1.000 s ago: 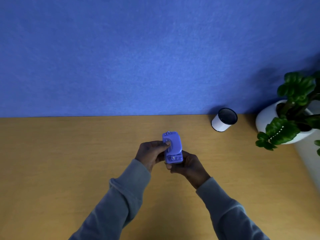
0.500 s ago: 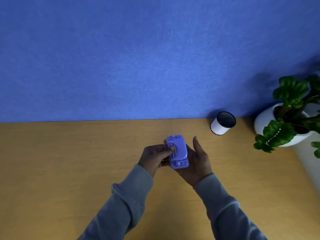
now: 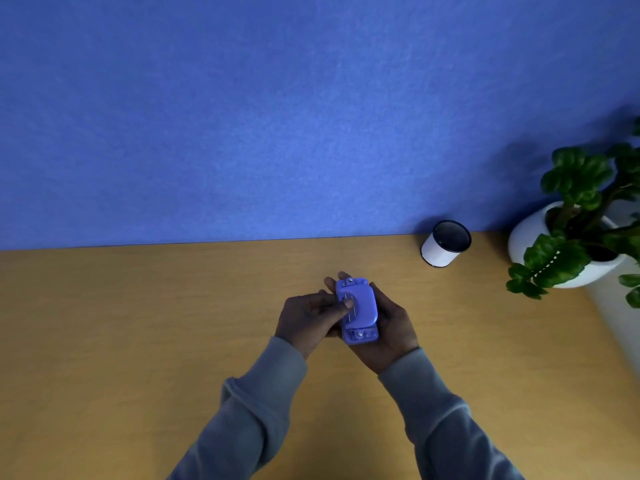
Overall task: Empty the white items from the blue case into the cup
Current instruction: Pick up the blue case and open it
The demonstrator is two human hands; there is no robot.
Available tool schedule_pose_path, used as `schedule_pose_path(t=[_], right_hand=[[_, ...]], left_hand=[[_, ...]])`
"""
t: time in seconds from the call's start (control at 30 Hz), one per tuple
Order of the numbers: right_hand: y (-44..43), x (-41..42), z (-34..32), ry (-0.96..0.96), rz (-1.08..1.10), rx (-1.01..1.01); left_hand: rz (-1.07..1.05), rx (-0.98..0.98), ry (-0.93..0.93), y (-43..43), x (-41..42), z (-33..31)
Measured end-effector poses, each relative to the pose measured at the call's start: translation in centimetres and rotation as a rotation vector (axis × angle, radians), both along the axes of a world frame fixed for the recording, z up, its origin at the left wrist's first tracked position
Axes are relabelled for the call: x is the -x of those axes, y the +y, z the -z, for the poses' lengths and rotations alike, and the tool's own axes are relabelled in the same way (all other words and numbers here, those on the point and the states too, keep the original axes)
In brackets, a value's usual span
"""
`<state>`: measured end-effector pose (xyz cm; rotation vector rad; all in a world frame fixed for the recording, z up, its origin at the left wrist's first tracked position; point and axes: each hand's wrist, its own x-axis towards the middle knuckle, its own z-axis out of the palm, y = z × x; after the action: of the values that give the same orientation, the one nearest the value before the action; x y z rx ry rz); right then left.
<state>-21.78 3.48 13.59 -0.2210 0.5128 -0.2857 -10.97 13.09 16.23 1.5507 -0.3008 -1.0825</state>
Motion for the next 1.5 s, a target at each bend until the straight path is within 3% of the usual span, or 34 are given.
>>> schedule_pose_path(t=[0.17,0.33,0.47,0.9,1.5], right_hand=[[0.3,-0.1,-0.6,0.019,0.054,-0.004],[0.0,-0.6,-0.8,0.041,0.073,0.001],[-0.1,-1.1,-1.0,0.029,0.087,0.024],[0.5,-1.4,-0.2,-0.006,0.095,0.019],[0.3,-0.8,1.2,0.027,0.079,0.004]], left_hand=[[-0.111,-0.116,-0.545,0.4,0.6,-0.8],[-0.156,-0.037,-0.771,-0.7,2.6,-1.8],[-0.121,-0.133,-0.869,-1.8,3.3,-2.2],[-0.059,-0.331,-0.768,-2.7,3.8,-2.7],[-0.053,-0.313,-0.655,-2.7,3.5,-3.8]])
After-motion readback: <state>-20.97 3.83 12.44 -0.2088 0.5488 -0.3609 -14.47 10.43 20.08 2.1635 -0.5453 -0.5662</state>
